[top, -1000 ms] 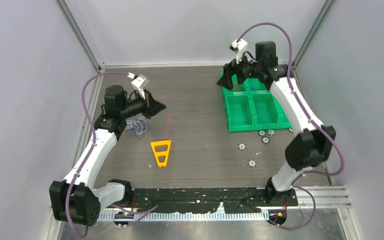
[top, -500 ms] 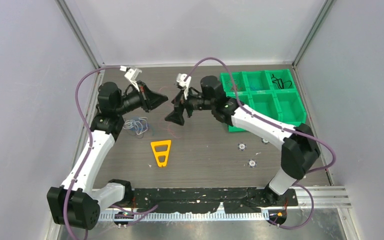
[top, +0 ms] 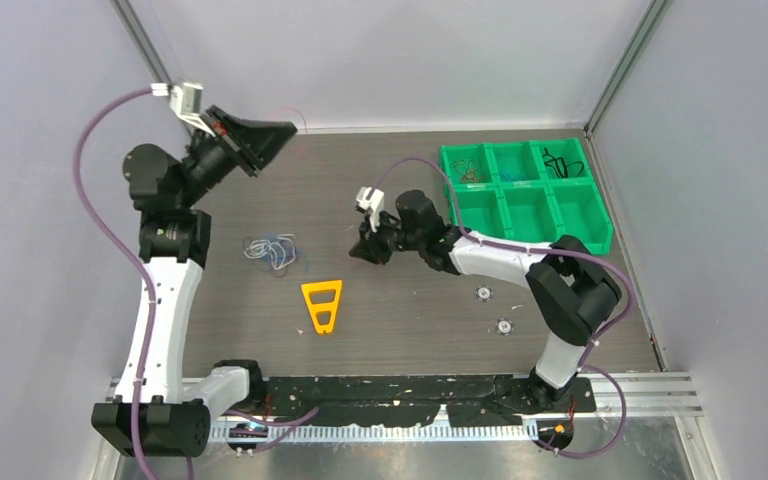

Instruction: Untangle the cables

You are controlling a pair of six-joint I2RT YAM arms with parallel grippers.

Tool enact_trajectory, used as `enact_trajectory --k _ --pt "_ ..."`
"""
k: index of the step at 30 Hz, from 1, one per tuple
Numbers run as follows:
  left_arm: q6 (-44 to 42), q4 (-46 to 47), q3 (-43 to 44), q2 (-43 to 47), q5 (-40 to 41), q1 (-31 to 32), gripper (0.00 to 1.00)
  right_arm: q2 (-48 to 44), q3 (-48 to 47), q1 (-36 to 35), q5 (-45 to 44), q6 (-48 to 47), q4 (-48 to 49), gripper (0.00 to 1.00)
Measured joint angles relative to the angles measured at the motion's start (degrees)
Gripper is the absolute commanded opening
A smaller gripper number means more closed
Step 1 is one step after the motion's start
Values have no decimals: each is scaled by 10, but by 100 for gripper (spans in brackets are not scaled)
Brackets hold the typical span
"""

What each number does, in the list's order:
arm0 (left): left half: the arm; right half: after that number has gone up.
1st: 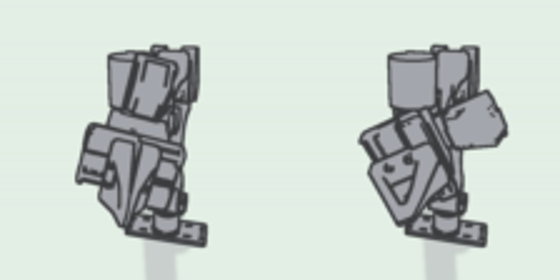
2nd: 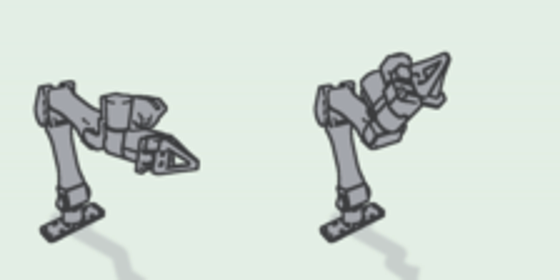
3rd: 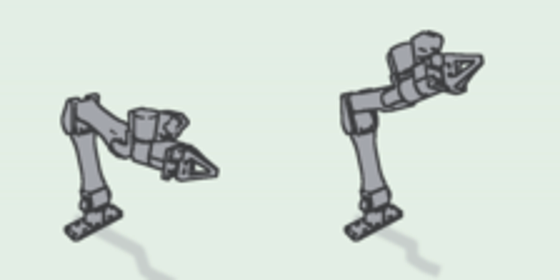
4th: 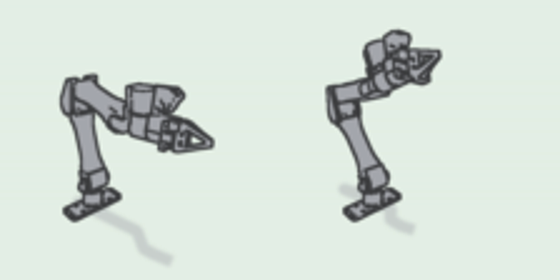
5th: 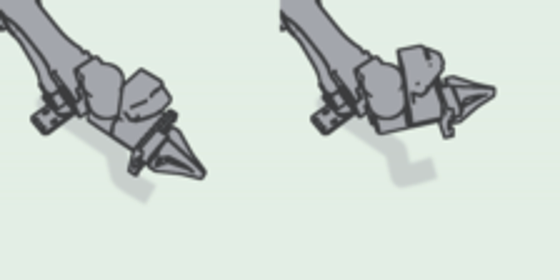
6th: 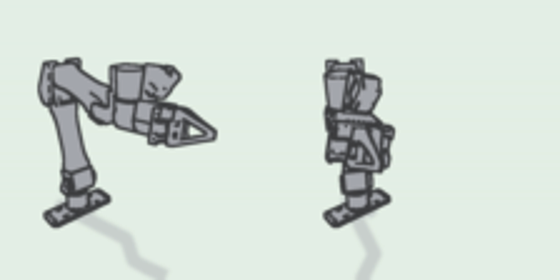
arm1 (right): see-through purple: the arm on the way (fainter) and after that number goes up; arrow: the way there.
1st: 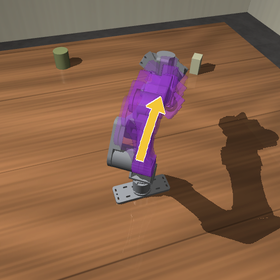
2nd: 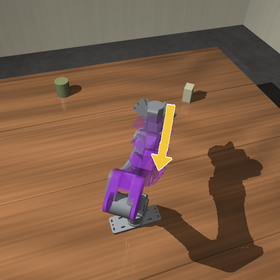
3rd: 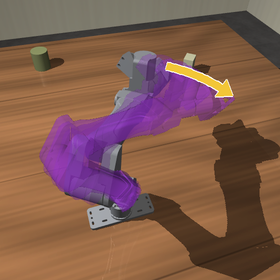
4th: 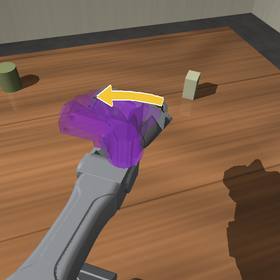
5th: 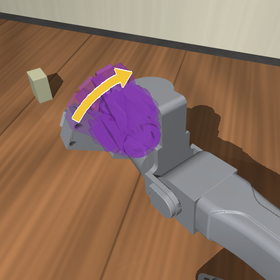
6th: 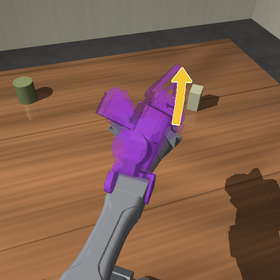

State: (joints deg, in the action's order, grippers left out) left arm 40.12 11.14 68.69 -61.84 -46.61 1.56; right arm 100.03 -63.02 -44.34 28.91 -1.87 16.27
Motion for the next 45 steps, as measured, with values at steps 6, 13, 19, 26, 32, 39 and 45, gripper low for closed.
enact_trajectory --k 6,13,19,26,32,39,45 --pt "15 31 52 2 -2 -27 0 -26 77 38 5 -14 -41 5" --pt "13 37 -8 5 2 -28 0 -130 75 75 18 -23 -92 5" --pt "-10 10 -90 21 11 14 0 -208 20 75 48 -23 -131 5" --pt "-34 -12 -123 19 -9 91 0 -221 -104 63 89 -19 -158 11" --pt "-43 -12 -123 9 -36 120 0 -222 -120 52 108 -44 -216 29" --pt "-13 15 -123 -4 -71 140 0 -222 -120 34 101 -88 -268 50" --pt "13 33 -123 -19 -100 146 0 -222 -121 32 91 -103 -271 59"
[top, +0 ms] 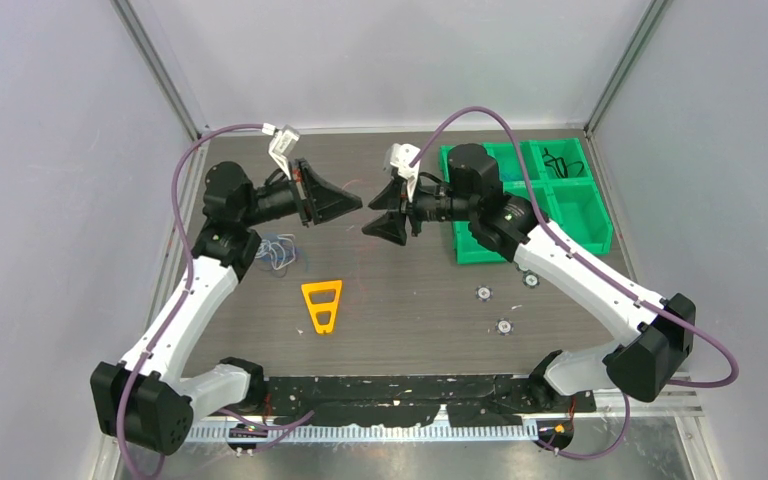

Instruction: Untangle the cables

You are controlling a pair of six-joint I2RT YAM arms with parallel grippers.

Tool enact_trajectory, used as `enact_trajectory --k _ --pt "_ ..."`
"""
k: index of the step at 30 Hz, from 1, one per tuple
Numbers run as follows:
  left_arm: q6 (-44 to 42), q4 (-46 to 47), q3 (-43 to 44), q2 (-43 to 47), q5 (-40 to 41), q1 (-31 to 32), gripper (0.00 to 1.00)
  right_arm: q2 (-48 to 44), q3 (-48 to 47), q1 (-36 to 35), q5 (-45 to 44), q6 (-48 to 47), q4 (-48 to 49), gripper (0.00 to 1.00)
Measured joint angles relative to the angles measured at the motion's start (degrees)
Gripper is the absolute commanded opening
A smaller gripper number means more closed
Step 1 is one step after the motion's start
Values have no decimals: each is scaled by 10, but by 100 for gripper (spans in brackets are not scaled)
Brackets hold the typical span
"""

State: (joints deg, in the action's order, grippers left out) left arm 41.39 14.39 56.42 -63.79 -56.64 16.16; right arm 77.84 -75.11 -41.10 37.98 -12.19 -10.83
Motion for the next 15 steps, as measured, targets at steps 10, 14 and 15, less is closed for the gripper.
enact_trajectory --k 10,14,15 --pt "30 26 0 -6 -12 20 0 0 -2 0 -27 -14 -2 35" --pt "43 38 3 -14 -11 17 0 0 -3 0 -23 -16 -16 64" --pt "46 39 6 -18 -10 16 0 0 -3 0 -22 -17 -17 67"
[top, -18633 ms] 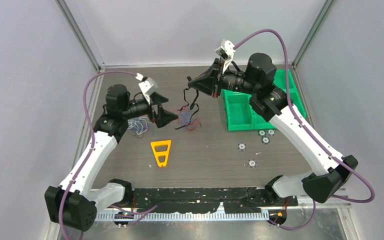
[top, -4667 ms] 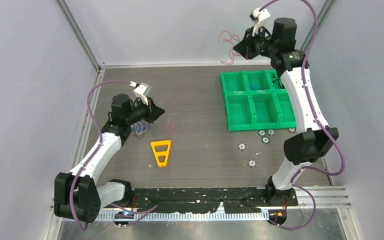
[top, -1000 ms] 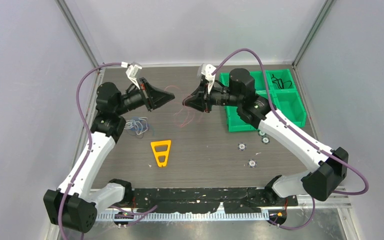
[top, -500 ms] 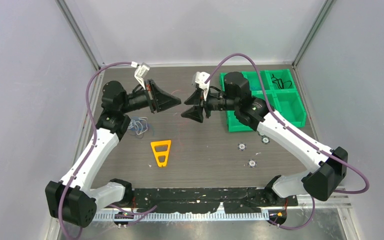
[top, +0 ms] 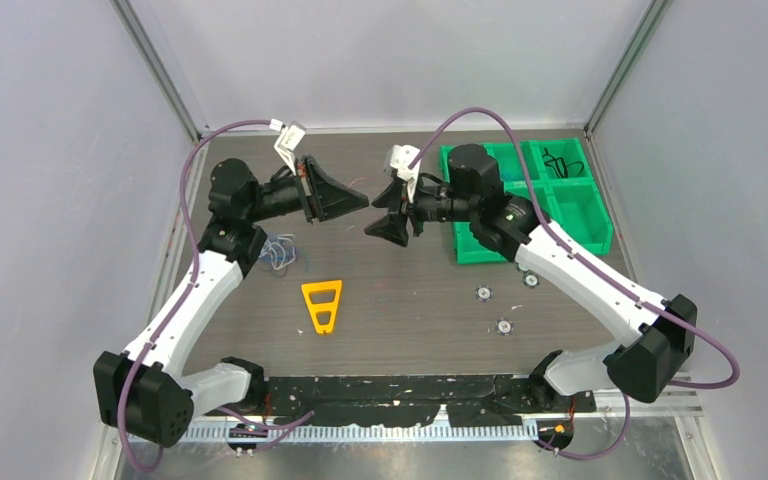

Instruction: Untangle the cables

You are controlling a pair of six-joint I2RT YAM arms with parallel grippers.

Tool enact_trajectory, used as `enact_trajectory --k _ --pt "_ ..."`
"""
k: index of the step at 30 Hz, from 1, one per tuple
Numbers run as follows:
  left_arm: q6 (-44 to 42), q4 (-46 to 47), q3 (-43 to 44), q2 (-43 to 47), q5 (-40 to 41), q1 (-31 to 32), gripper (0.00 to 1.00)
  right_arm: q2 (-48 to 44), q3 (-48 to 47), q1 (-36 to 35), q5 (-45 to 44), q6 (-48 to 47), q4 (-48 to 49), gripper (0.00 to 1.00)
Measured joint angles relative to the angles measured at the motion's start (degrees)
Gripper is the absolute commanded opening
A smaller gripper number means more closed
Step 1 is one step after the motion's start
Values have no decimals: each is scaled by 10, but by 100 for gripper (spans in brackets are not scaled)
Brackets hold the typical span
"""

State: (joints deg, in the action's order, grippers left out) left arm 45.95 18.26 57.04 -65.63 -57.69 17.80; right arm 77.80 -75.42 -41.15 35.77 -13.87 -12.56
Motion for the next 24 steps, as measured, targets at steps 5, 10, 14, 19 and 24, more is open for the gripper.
enact_trajectory --k 5,10,14,19,24 --pt "6 5 8 -10 0 -2 0 -23 10 0 -11 1 -9 91" --pt "18 13 8 -10 -1 -2 0 -73 23 0 -33 -9 -27 95" --pt "38 35 8 -13 -7 -2 0 -92 26 0 -57 -10 -32 95" --pt "52 49 8 -13 -11 -2 0 -87 28 5 -73 -5 -31 95" --pt "63 58 8 -15 -14 1 0 -61 28 4 -44 23 9 95"
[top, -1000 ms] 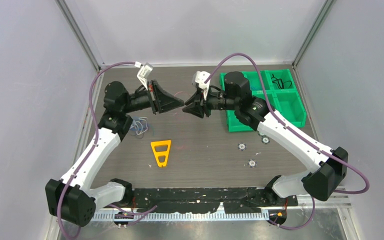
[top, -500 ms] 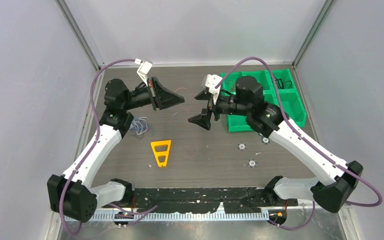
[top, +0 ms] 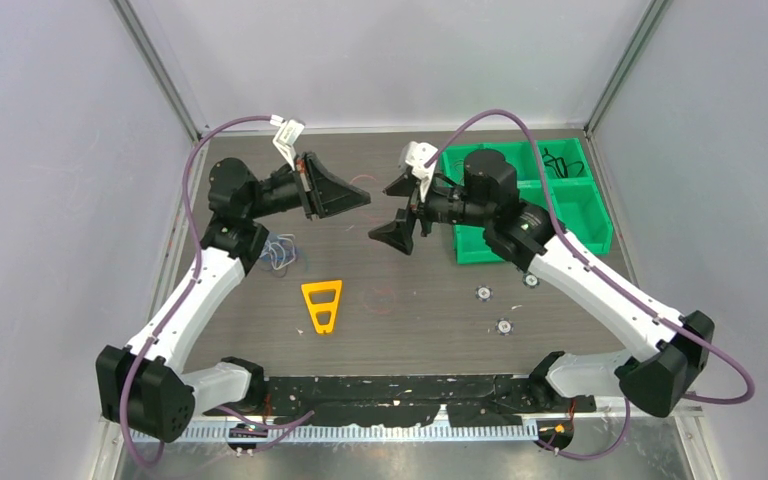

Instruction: Untangle the cables

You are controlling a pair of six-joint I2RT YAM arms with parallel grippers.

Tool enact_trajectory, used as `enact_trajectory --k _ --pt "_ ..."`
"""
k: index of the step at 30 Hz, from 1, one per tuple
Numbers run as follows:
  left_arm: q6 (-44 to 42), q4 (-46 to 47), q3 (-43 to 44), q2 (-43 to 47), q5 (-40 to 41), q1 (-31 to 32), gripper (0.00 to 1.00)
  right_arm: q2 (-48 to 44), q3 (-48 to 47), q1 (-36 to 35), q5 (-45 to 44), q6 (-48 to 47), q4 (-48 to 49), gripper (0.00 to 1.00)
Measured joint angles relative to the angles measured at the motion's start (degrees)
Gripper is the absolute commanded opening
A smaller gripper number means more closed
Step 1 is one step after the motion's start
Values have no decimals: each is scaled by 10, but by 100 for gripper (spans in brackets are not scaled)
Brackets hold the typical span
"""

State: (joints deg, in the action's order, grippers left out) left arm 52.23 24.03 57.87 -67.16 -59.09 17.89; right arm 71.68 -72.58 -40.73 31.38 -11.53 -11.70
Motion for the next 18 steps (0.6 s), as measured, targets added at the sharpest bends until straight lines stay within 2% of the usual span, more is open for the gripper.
enact_trajectory --k 1,2,3,4,5,6,7,9,14,15,18 --pt "1 2 0 -2 0 0 0 9 0 -1 8 6 10 90" --pt "2 3 0 -4 0 0 0 16 0 -2 12 10 17 77" --pt "3 3 0 -6 0 0 0 24 0 -3 18 16 23 57" --pt "4 3 0 -8 0 0 0 31 0 -4 22 19 29 48" --pt "5 3 0 -9 0 0 0 34 1 -4 26 19 32 31" --pt "6 3 0 -10 1 0 0 36 2 -4 30 25 36 25" --pt "7 3 0 -10 1 0 0 36 3 -4 33 27 39 12" --pt "11 4 0 -10 4 -3 0 35 5 -4 38 31 45 6" --pt "15 1 3 -13 8 -30 0 14 17 1 39 41 58 5" --pt "14 -5 3 -14 9 -34 11 8 17 4 37 43 64 6" --pt "1 -25 0 -14 19 -37 67 -12 17 21 30 55 62 6"
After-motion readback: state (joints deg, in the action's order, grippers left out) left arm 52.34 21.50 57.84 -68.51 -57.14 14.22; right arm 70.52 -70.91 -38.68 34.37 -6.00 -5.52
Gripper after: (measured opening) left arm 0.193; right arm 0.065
